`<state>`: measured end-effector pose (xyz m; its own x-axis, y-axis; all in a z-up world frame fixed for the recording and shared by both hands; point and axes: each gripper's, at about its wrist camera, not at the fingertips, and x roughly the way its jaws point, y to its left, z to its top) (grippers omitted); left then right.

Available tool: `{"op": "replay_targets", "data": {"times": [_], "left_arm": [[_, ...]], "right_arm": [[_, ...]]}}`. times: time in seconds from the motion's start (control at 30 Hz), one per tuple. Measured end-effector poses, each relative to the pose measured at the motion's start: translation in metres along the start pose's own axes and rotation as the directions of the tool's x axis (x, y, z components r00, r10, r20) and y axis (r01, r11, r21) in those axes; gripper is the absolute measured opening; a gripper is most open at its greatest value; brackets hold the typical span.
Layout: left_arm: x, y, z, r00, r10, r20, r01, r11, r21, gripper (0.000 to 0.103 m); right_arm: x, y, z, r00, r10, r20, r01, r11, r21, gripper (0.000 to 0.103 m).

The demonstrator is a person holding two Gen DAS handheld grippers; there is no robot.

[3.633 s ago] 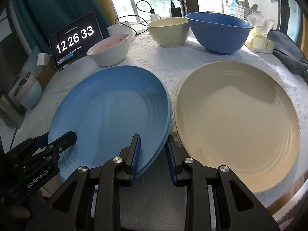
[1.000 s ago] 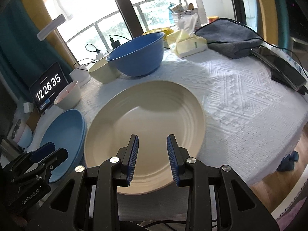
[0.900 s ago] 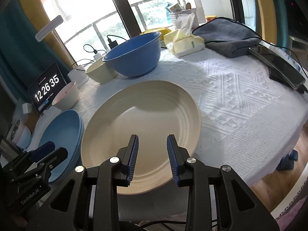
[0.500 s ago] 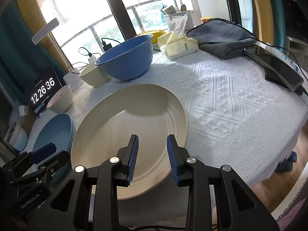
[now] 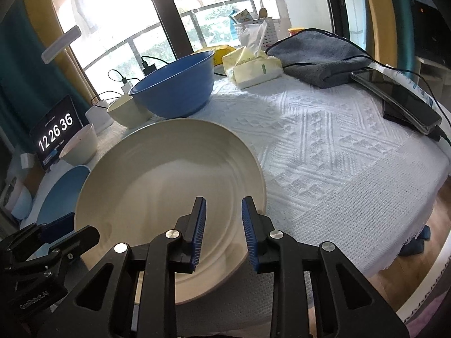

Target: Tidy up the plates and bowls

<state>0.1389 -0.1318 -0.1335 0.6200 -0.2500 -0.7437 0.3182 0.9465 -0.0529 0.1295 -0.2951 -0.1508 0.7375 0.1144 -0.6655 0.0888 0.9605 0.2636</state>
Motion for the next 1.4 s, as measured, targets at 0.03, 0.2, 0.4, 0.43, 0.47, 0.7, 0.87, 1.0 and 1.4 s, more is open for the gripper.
{"op": "replay_targets", "data": {"times": [0.03, 0.2, 0.4, 0.43, 0.47, 0.7, 0.87, 1.0, 1.4], "left_arm": [[0.000, 0.000, 0.000, 1.000, 0.000, 0.002, 0.000, 1.000, 0.001, 0.050], [0.000, -0.003, 0.003, 1.000, 0.000, 0.021, 0.000, 1.000, 0.012, 0.050], [0.001, -0.006, 0.005, 0.998, 0.009, 0.062, -0.010, 1.000, 0.027, 0.049], [0.002, -0.006, 0.006, 0.998, 0.010, 0.061, -0.012, 1.000, 0.026, 0.049], [0.003, -0.006, 0.006, 0.998, 0.012, 0.060, -0.013, 1.000, 0.026, 0.049], [0.003, -0.008, 0.005, 0.998, 0.010, 0.060, -0.012, 0.999, 0.030, 0.049], [0.005, -0.009, 0.003, 0.999, -0.008, 0.044, 0.006, 0.999, 0.035, 0.049], [0.007, -0.008, 0.003, 0.999, -0.011, 0.042, 0.009, 0.999, 0.033, 0.049], [0.014, -0.011, 0.000, 1.000, -0.012, 0.018, 0.012, 0.999, 0.033, 0.049]], "right_arm": [[0.000, 0.000, 0.000, 1.000, -0.001, 0.002, 0.001, 1.000, -0.001, 0.028], [0.000, -0.002, 0.000, 1.000, 0.004, 0.002, -0.004, 1.000, 0.007, 0.028], [-0.001, -0.006, 0.000, 1.000, 0.019, 0.003, -0.019, 1.000, 0.024, 0.028], [-0.001, -0.007, 0.000, 1.000, 0.024, 0.006, -0.024, 0.999, 0.027, 0.028], [-0.002, -0.008, 0.000, 0.999, 0.032, 0.008, -0.033, 0.999, 0.033, 0.028], [-0.003, -0.019, 0.001, 0.995, 0.099, 0.011, -0.100, 0.991, 0.092, 0.028], [-0.007, -0.024, 0.002, 0.995, 0.100, 0.028, -0.103, 0.986, 0.130, 0.028], [-0.014, -0.025, 0.004, 0.996, 0.064, 0.060, -0.071, 0.989, 0.130, 0.028], [-0.016, -0.033, 0.007, 0.998, -0.030, 0.061, 0.022, 0.991, 0.132, 0.029]]}}
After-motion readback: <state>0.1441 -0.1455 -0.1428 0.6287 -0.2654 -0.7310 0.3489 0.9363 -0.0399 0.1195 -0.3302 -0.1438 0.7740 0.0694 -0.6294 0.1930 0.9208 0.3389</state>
